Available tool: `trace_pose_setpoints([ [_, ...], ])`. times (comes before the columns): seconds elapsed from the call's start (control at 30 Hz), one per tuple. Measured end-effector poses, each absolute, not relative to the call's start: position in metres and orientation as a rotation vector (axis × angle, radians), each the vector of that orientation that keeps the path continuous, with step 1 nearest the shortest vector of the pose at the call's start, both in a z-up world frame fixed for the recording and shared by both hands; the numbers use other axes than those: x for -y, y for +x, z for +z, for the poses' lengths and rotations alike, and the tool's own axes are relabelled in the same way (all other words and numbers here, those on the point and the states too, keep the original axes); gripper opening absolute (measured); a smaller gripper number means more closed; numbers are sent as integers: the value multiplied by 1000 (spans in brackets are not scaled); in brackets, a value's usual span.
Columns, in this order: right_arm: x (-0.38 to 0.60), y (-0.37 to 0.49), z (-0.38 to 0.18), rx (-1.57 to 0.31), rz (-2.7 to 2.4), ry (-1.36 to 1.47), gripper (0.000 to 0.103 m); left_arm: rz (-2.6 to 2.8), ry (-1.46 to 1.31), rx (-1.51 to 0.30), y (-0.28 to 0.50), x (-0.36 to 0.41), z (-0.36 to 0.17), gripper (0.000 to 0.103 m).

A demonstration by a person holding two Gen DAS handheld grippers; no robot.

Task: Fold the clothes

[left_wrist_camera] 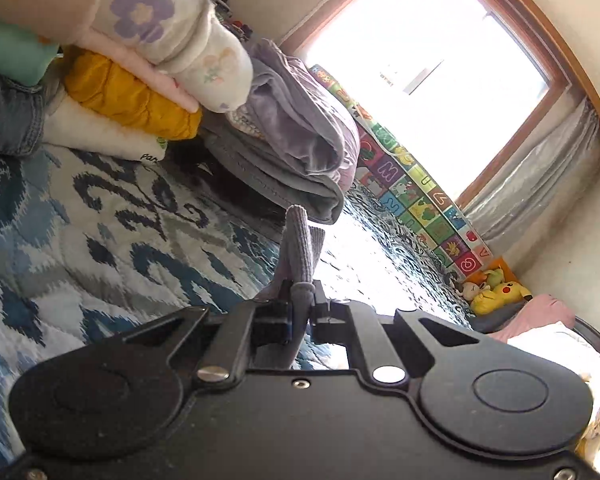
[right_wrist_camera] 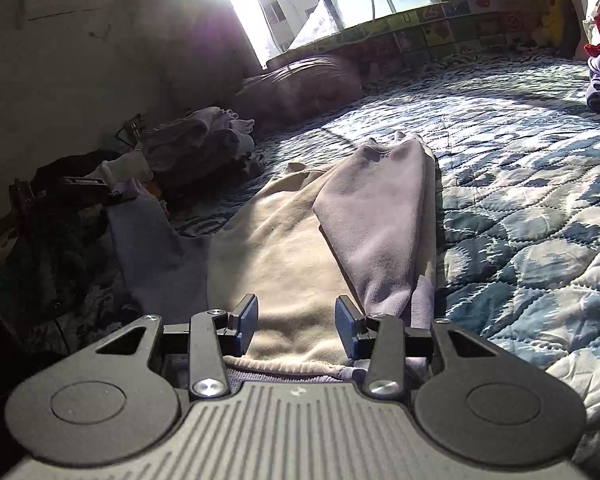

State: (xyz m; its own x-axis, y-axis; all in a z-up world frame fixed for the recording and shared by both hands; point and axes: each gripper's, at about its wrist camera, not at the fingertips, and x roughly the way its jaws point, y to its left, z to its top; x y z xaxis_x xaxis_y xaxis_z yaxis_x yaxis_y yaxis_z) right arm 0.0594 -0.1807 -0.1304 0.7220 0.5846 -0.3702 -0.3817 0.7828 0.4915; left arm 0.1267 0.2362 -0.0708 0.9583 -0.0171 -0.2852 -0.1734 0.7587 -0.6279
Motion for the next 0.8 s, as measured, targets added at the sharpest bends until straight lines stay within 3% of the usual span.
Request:
trace_pose_setpoints([
  [0.13,210,70,-132,-534,568,613,44,6,-537,-307,139,-162,-50,4],
  [0.23,233,78,-136,-532,557,761,50,-31,-424,-337,148,-110,-47,4],
  [0.8,327,114,-190,-511,326,1295,52,-232,0,-503,181,132,-97,5],
])
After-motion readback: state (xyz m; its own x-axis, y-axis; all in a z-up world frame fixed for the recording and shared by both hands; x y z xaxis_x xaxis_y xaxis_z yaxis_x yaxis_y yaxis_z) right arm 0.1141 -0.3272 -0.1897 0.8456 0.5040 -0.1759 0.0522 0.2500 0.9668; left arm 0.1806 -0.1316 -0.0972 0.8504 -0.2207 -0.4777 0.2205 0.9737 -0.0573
